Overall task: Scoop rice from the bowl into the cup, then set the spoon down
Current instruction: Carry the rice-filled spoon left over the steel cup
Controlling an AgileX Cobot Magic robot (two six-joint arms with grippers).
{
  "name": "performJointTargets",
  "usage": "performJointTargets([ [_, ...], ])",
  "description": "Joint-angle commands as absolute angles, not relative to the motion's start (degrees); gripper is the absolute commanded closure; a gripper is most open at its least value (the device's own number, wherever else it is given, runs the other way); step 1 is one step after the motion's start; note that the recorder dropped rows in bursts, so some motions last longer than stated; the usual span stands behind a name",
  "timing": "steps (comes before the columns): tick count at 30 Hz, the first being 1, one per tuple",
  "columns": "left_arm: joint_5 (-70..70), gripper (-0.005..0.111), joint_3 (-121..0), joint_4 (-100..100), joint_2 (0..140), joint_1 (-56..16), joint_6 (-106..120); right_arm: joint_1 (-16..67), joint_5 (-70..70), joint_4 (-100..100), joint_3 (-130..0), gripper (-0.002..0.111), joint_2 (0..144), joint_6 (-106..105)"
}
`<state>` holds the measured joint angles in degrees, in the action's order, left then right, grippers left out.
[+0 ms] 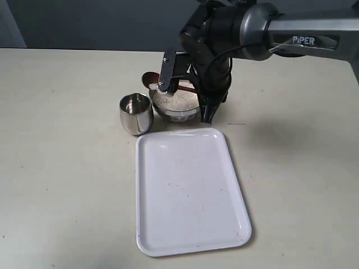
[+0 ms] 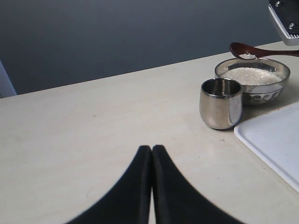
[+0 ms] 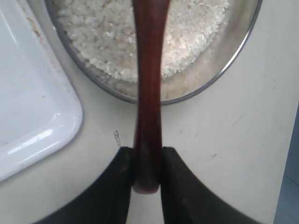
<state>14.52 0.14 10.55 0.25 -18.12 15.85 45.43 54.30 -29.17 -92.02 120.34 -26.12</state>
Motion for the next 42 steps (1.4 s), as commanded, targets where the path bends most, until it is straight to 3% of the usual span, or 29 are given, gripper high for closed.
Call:
performJointTargets([
  [1,13.7,0.106,0.0,10.4,0.0,-18.4,15.6,46.0,54.5,-27.7,-92.4,0.109,119.6,-26.5],
  [19,13.7,0.106,0.0,10.4,0.0,-18.4,15.6,48.1,52.9,-26.1,-98.1,0.109,126.0,-26.5],
  [42,13.7,0.106,0.0,10.4,0.0,-18.4,15.6,51.6,54.5,-42.2,-98.1,0.109,126.8,-19.6],
])
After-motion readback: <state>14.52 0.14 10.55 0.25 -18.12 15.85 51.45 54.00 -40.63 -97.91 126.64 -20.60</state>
